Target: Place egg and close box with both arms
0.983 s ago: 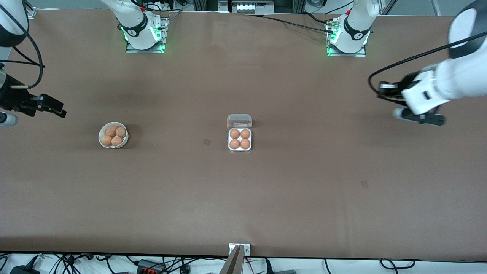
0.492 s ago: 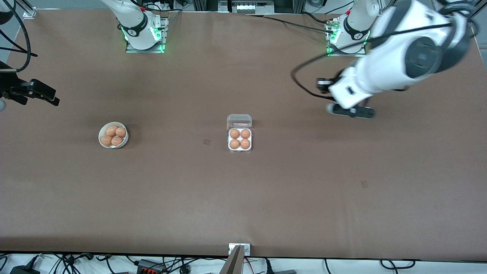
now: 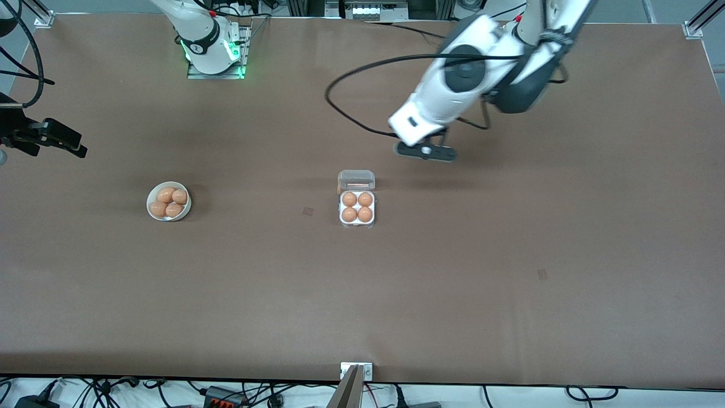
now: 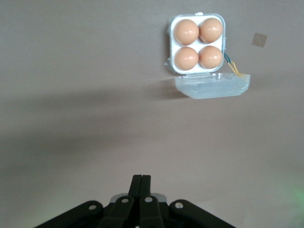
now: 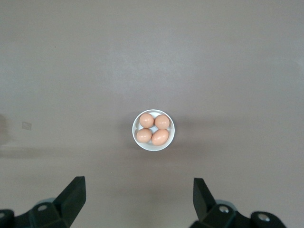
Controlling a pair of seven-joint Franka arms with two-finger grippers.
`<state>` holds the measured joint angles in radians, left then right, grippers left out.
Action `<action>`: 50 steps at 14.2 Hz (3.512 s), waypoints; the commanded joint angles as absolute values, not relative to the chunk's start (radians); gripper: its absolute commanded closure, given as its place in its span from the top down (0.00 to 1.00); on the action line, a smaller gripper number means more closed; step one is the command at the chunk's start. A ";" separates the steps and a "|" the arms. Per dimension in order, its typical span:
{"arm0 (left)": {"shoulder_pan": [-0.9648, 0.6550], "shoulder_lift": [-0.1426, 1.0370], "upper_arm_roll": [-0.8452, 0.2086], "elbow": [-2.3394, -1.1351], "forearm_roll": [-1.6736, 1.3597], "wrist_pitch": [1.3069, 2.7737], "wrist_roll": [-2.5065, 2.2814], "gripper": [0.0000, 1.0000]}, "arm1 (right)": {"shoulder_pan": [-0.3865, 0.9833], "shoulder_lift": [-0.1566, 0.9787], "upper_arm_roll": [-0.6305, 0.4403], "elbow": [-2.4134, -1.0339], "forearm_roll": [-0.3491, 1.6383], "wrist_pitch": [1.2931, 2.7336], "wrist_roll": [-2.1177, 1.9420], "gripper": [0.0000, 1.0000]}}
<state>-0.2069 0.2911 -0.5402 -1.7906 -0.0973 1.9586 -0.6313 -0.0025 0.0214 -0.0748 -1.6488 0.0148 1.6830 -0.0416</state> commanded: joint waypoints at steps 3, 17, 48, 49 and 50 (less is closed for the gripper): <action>-0.320 0.411 -0.540 -1.779 0.049 2.104 -0.782 0.01 | -0.017 0.023 -0.061 -1.638 -0.002 1.687 -0.044 1.00; -0.373 0.629 -0.459 -1.738 0.434 2.575 -0.910 0.01 | -0.011 0.020 -0.055 -1.637 0.003 1.703 -0.044 1.00; -0.146 0.224 -0.106 -1.405 -0.061 1.545 -0.063 1.00 | -0.020 0.014 -0.048 -1.654 -0.003 1.678 -0.044 1.00; -0.143 0.192 -0.082 -1.426 -0.061 1.545 -0.058 1.00 | -0.020 0.014 -0.048 -1.654 -0.002 1.678 -0.044 1.00; -0.124 0.148 -0.071 -1.460 -0.057 1.545 -0.057 1.00 | -0.018 0.014 -0.048 -1.652 -0.002 1.680 -0.044 1.00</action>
<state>-0.1290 0.2550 -0.1076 -1.3513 -0.0322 1.5338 -0.0827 -0.0088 0.0222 -0.0615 -1.6502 0.0116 1.6907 -0.0454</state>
